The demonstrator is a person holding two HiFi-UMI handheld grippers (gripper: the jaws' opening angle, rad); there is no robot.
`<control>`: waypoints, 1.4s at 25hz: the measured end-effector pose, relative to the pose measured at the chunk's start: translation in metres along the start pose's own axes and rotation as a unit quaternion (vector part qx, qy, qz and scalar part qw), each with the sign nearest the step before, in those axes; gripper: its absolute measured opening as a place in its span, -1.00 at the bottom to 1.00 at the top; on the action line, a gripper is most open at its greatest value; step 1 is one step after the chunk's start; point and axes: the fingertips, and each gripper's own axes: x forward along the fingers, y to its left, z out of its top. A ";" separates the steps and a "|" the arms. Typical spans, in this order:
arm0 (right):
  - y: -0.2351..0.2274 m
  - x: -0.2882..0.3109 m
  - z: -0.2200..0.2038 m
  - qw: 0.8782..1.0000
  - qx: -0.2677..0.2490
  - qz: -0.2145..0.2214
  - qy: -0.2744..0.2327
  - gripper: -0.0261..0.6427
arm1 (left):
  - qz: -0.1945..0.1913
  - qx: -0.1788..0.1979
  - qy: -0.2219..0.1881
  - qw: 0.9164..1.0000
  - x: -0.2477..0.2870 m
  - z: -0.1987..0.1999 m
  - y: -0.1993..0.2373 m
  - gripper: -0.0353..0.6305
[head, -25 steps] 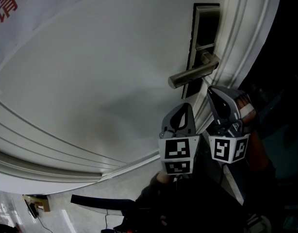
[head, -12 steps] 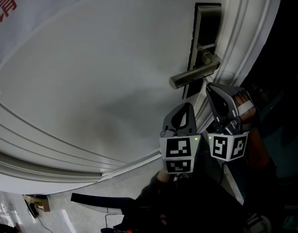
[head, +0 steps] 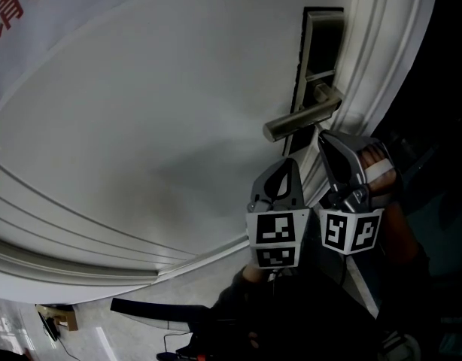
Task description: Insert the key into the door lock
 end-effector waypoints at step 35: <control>0.000 0.006 0.002 1.000 -0.020 0.003 0.011 -0.89 | -0.006 -0.011 0.000 1.000 -0.004 0.000 0.007 -0.89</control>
